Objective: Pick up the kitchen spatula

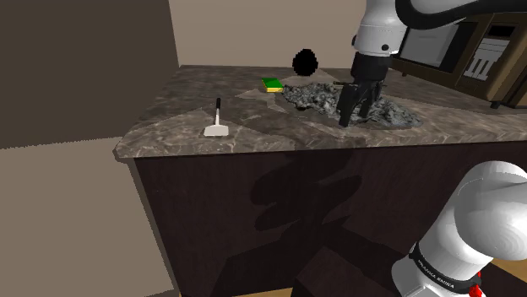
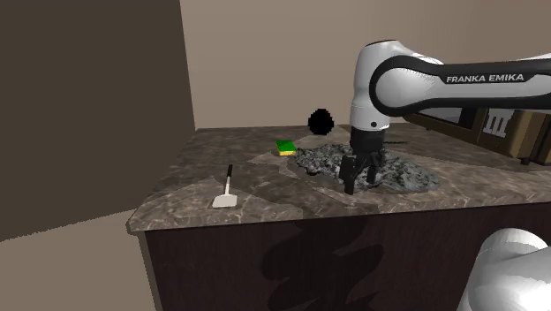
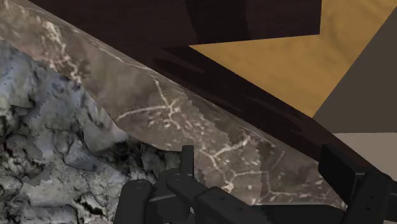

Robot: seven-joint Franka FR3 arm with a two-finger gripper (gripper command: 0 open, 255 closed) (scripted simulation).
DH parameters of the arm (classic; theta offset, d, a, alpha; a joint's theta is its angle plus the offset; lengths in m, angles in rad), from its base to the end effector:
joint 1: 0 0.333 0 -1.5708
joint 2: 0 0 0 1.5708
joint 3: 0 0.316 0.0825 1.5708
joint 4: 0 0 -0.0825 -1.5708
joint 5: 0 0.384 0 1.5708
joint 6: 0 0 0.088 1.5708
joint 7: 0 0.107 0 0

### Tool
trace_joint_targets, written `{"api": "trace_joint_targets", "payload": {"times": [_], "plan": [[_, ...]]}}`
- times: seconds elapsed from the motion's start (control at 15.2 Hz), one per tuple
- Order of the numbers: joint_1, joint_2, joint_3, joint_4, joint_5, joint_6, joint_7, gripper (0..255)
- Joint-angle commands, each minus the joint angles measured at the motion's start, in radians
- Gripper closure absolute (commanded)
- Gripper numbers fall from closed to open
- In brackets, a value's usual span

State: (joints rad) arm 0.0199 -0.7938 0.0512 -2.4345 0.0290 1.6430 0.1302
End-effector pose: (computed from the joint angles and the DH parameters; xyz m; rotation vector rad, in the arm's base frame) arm 0.3086 0.0285 0.5616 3.1319 -0.1197 0.0037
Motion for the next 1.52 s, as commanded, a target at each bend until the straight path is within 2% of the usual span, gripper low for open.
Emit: {"api": "trace_joint_targets", "payload": {"times": [0.0,0.4,0.73,1.06,1.45], "plan": [[0.000,0.000,0.000,0.000,0.000,0.000,0.000,0],[-0.008,0.194,0.114,0.130,0.052,0.080,0.192,0],[-0.027,0.372,0.198,0.277,0.053,0.124,0.351,0],[-0.042,0.565,0.267,0.459,0.014,0.140,0.517,0],[-0.032,0.820,0.324,0.734,-0.080,0.112,0.715,0]]}}
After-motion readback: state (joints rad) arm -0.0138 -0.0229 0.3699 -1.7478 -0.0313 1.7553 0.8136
